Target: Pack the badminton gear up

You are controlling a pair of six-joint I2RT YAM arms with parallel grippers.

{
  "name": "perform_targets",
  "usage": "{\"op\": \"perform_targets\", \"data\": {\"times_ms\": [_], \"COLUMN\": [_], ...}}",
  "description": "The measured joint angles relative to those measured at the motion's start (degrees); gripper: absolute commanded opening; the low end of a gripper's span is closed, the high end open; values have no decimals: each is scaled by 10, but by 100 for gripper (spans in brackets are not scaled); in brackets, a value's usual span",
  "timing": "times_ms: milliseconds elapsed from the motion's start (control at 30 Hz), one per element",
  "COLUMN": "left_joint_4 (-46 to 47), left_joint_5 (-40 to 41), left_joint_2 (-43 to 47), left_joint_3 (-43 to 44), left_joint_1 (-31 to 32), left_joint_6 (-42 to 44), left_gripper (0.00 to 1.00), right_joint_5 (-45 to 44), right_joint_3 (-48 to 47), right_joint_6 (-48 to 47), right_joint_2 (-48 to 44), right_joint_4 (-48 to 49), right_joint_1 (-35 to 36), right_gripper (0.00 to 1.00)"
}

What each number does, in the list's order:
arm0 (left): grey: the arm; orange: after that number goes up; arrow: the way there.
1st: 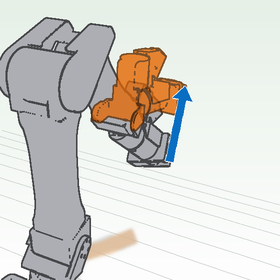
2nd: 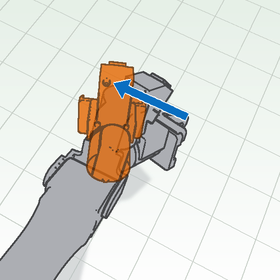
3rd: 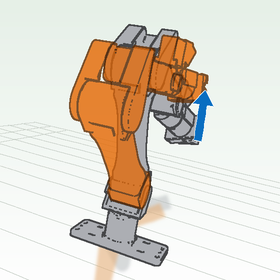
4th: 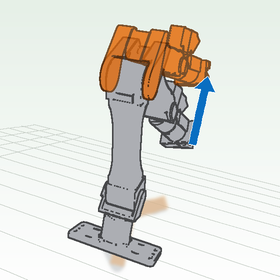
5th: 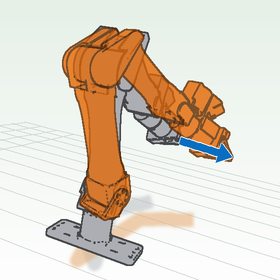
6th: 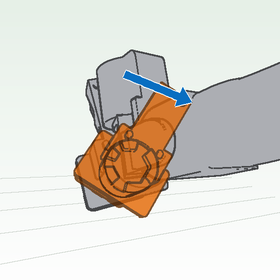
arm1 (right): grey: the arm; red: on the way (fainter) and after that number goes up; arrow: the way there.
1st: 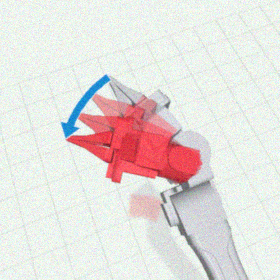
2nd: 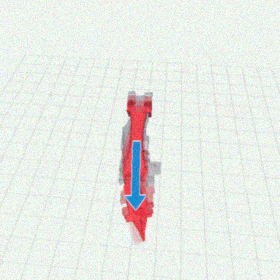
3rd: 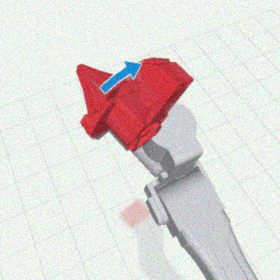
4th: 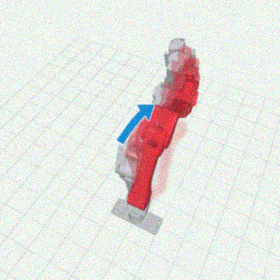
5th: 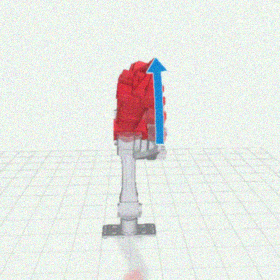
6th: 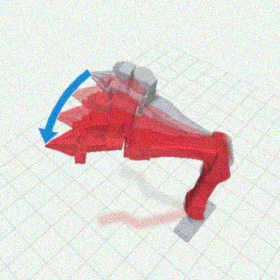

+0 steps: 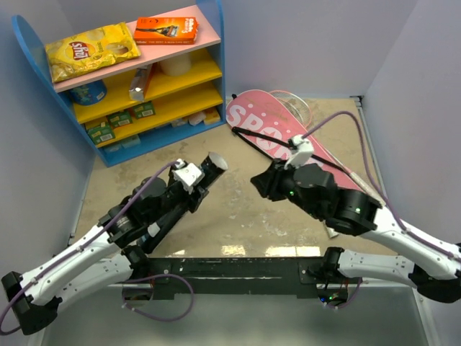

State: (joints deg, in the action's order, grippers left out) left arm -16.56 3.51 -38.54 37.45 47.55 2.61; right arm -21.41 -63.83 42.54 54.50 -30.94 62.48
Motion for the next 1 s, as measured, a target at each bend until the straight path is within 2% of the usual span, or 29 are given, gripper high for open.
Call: {"op": "perform_targets", "data": {"times_ms": [100,267,600,767,800,833,867,933,967,1000], "left_joint_4": [9,26,23,7,5,3,3,3,2,2], "left_joint_5": [76,183,245,269,273,282,288,304,314,322], "left_joint_2": [-49,-143,-392,-468,-475,-484,-489,-497,-501,-504], "left_joint_3": [38,74,146,146,146,145,145,144,143,143], "left_joint_1": [-1,-20,-233,-322,-336,-355,-360,-389,-398,-405], "left_joint_6": [4,23,24,8,4,-3,-5,-10,-13,-15], "left_gripper": [0,0,0,0,6,16,38,62,99,100], "right_joint_5": [-63,-109,-97,-76,-73,-69,-65,-57,-52,-47], "right_joint_3": [-21,-37,16,22,24,26,29,36,40,44], "right_joint_6": [6,5,8,8,8,8,8,8,7,7], "right_joint_2": [-45,-82,-80,-81,-81,-80,-80,-80,-80,-80], "right_joint_4": [-30,-49,-56,-46,-44,-42,-40,-36,-33,-31], "right_joint_1": [0,0,0,0,0,0,0,0,0,0], "right_gripper": [34,33,33,34,35,36,39,41,42,43]}}
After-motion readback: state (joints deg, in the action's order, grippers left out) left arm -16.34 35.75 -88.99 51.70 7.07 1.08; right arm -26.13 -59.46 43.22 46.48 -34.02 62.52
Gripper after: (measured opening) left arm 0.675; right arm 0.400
